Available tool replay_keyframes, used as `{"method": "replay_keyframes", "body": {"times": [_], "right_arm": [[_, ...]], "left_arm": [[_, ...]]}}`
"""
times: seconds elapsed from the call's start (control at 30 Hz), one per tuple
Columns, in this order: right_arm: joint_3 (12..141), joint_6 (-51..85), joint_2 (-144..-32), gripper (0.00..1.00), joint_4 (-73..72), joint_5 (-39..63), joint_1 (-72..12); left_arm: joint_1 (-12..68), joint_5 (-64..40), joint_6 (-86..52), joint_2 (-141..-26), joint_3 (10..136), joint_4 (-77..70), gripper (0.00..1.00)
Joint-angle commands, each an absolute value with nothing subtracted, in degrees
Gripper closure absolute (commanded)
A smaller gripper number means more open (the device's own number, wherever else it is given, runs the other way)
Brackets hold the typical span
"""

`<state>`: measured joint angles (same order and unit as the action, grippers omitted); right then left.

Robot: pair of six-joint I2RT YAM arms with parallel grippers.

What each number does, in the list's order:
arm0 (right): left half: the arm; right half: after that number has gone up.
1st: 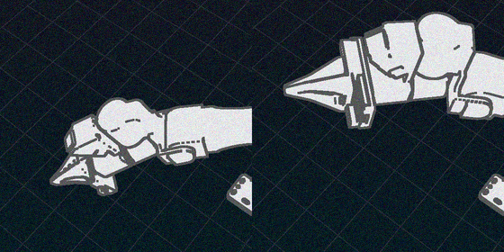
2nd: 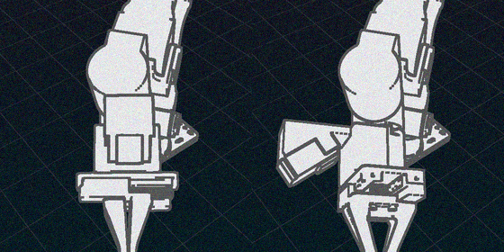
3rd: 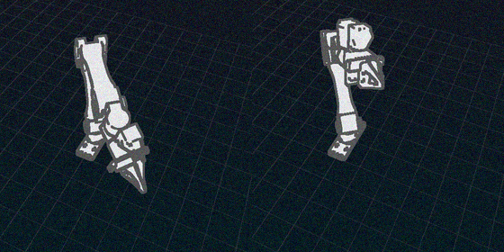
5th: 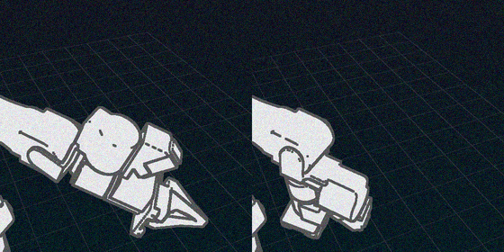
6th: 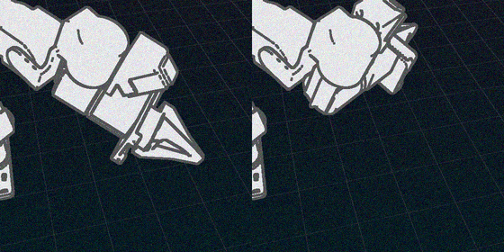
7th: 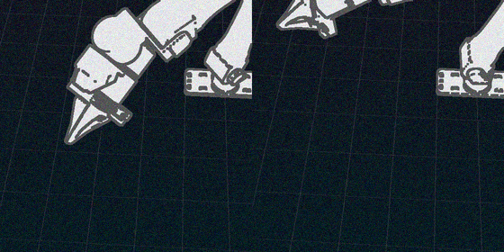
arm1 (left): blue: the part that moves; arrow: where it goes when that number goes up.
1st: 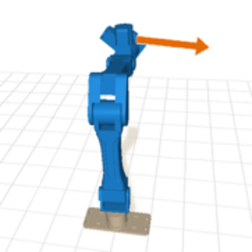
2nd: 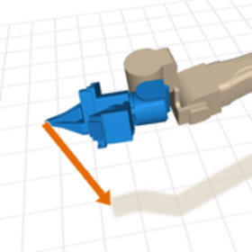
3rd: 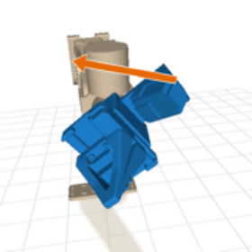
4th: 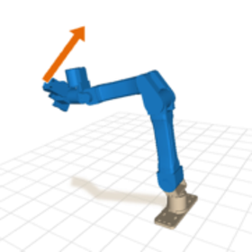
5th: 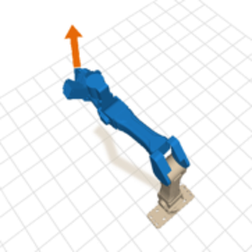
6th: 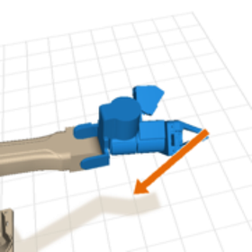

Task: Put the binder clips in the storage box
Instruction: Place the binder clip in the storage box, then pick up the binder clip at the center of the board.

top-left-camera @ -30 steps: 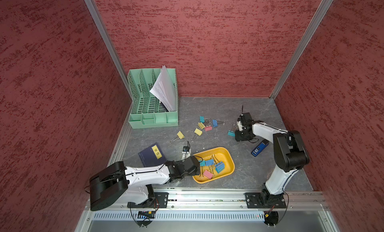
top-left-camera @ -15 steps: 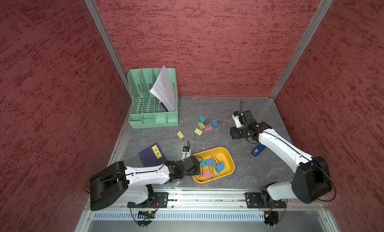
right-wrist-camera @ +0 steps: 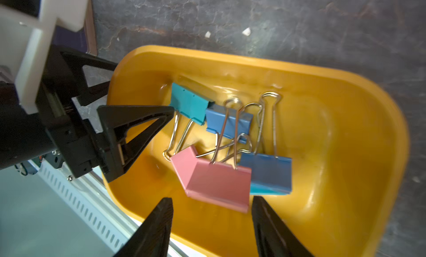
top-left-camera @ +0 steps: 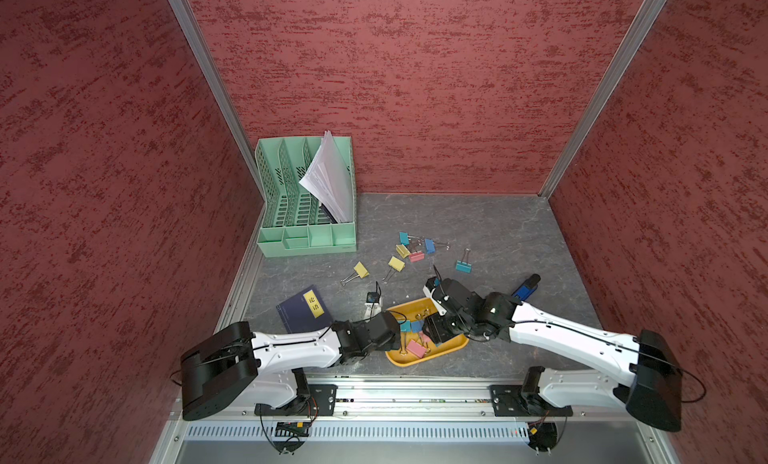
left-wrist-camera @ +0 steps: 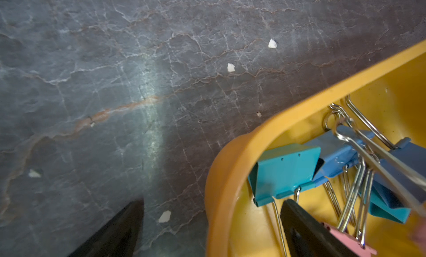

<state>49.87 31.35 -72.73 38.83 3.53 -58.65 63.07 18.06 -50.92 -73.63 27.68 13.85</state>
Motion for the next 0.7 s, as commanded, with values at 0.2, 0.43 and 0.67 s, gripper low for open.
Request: {"method": "replay_keyframes", "body": {"times": [0.2,0.43,0.67], "right_arm": [[51.97,37.96,-76.43,0.26,38.97,-1.11,-64.22],[56.25,28.05,-66.73,0.13,46.94,-4.0,-47.33],[61.51,21.42,-78.89,0.06,42.7,-2.21,-25.85]], "left_arm": [[63.37,15.72,-50.56,-75.85,26.54,15.83,0.02],[63.38,15.73,-50.39,-76.24,26.72,15.65,0.02],[63.38,15.82,-50.8,-76.04,26.59,15.91,0.02]]}}
